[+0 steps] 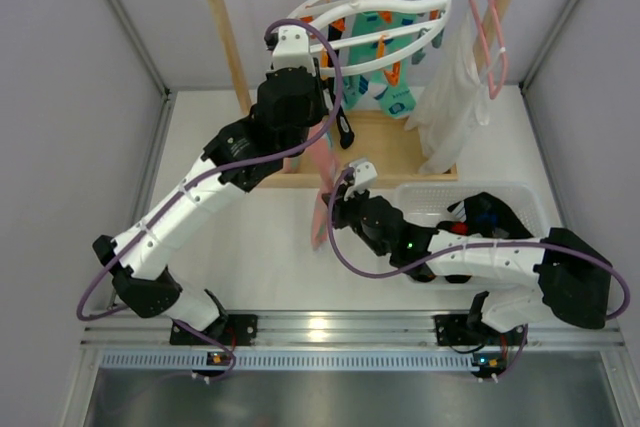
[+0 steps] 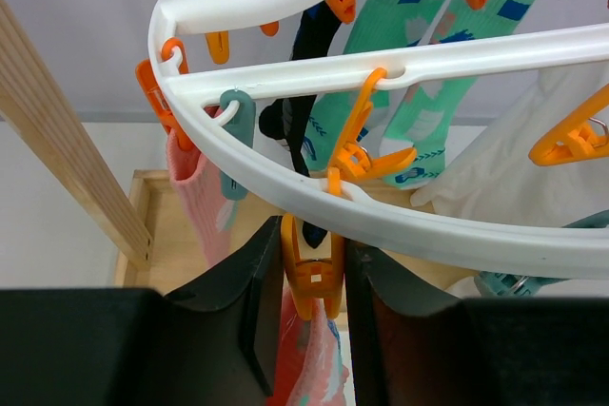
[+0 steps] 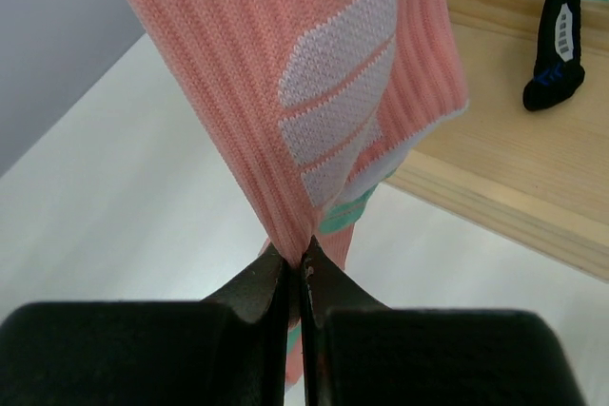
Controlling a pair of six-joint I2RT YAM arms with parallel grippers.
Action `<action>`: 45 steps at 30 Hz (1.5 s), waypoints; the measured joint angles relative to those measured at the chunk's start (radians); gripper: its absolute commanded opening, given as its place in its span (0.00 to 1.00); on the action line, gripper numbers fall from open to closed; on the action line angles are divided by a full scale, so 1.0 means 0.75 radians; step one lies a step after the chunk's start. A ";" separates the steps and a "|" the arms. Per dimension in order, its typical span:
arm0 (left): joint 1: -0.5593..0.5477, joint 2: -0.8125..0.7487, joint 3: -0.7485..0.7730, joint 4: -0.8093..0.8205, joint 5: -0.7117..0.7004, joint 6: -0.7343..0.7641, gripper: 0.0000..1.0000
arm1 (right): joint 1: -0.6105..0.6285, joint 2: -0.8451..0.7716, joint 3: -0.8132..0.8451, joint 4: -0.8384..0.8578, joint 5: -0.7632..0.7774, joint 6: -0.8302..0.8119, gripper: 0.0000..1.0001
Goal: Remove the socks clipped to the hanger
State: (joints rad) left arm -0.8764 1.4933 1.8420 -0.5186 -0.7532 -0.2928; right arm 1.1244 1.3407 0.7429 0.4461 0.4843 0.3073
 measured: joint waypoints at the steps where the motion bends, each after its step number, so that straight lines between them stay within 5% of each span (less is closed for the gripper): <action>1: 0.000 0.002 0.000 0.002 -0.001 0.000 0.23 | 0.001 -0.004 -0.013 -0.002 -0.003 -0.001 0.00; 6: 0.000 0.003 -0.006 0.006 0.000 -0.001 0.24 | 0.002 -0.096 -0.079 -0.028 -0.047 -0.002 0.00; 10: 0.003 0.002 -0.019 0.015 0.007 0.000 0.37 | 0.004 -0.243 -0.093 -0.088 -0.081 0.000 0.00; 17: 0.006 -0.027 -0.090 0.025 0.053 -0.028 0.85 | 0.010 -0.507 -0.077 -0.381 -0.002 0.006 0.00; 18: 0.006 -0.038 -0.104 0.025 0.057 -0.033 0.98 | 0.010 -0.526 -0.067 -0.444 0.025 0.007 0.00; 27: 0.006 -0.228 -0.240 0.028 0.075 -0.052 0.98 | -0.017 -0.737 0.007 -0.949 0.265 0.079 0.00; 33: 0.006 -0.397 -0.390 0.035 0.065 -0.072 0.98 | -0.227 -0.778 0.061 -1.212 0.312 0.168 0.00; 45: 0.006 -0.720 -0.747 0.030 0.022 -0.123 0.98 | -0.594 -0.999 0.021 -1.388 0.310 0.271 0.00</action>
State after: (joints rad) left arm -0.8719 0.9531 1.2816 -0.4961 -0.7368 -0.3847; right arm 0.6788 0.5915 0.7589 -0.5945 0.7170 0.5102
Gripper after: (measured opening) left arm 0.984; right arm 0.007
